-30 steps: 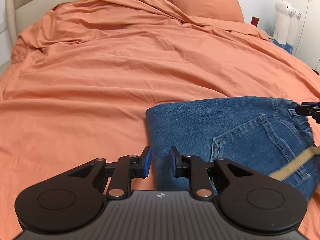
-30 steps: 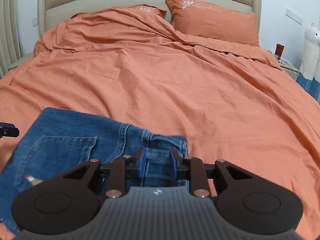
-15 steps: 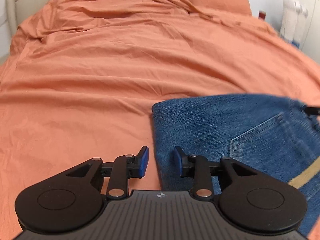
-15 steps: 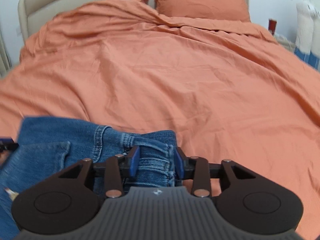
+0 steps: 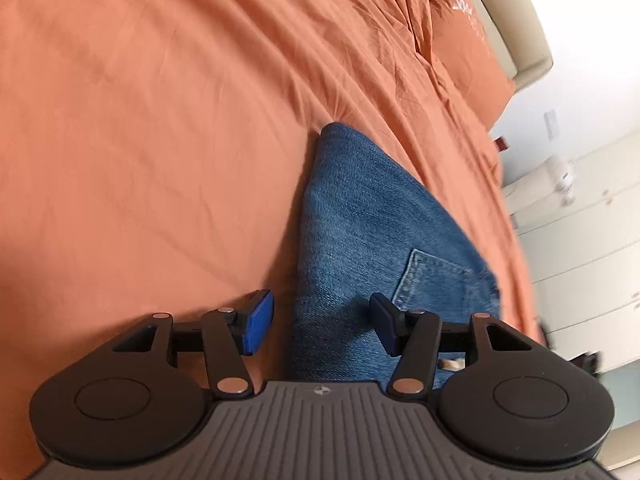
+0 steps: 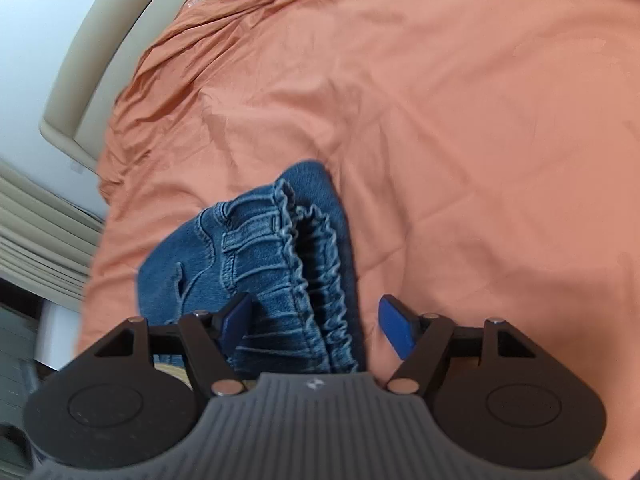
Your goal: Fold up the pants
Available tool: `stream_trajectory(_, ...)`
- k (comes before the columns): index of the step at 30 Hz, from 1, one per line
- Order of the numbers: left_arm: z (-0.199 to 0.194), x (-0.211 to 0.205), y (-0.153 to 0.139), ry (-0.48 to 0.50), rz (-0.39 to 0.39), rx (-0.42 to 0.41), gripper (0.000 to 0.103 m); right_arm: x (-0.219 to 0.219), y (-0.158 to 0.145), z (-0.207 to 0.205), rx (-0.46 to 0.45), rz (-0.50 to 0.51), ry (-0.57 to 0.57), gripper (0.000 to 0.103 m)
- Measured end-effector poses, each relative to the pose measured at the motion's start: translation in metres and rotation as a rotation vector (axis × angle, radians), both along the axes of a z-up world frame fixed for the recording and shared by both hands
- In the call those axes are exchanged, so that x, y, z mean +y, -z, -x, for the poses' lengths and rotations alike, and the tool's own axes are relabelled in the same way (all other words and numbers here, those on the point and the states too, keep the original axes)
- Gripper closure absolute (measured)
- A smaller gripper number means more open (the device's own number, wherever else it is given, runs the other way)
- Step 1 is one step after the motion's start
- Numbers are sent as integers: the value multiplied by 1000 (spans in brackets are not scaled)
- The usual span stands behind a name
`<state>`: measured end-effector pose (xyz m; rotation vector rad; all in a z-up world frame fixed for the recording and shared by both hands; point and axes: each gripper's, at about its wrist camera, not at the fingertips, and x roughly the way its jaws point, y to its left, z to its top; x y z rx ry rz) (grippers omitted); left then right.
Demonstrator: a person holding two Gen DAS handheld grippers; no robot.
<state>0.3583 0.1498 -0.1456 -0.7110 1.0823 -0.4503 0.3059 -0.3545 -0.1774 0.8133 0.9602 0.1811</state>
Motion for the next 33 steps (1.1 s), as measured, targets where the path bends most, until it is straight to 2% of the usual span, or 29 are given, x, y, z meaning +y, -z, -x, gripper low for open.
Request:
stream_trajectory(4, -7, -2, 11, 15, 53, 27, 45, -4, 17, -5, 19, -114, 11, 43)
stream_trajectory(7, -10, -6, 16, 6, 80, 46, 60, -7, 27, -6, 20, -182, 15, 55)
stream_trajectory(9, -10, -8, 14, -3, 80, 41, 72, -5, 24, -4, 1, -170, 6, 62)
stream_trajectory(12, -5, -11, 1, -5, 41, 4, 89, 0, 8, 0, -41, -106, -18, 76)
stream_trajectory(14, -4, -14, -10, -8, 13, -15, 92, 4, -6, 1, -69, -64, -37, 83)
stream_trajectory(22, 12, -13, -69, 1, -60, -140, 95, 29, -72, 10, -150, 34, -86, 86)
stream_trajectory(29, 44, 47, -126, -24, -137, -214, 95, 84, -125, 23, -227, 27, -146, 86)
stream_trajectory(33, 65, 94, -151, -64, -220, -237, 95, 138, -136, 23, -253, -11, -202, 86)
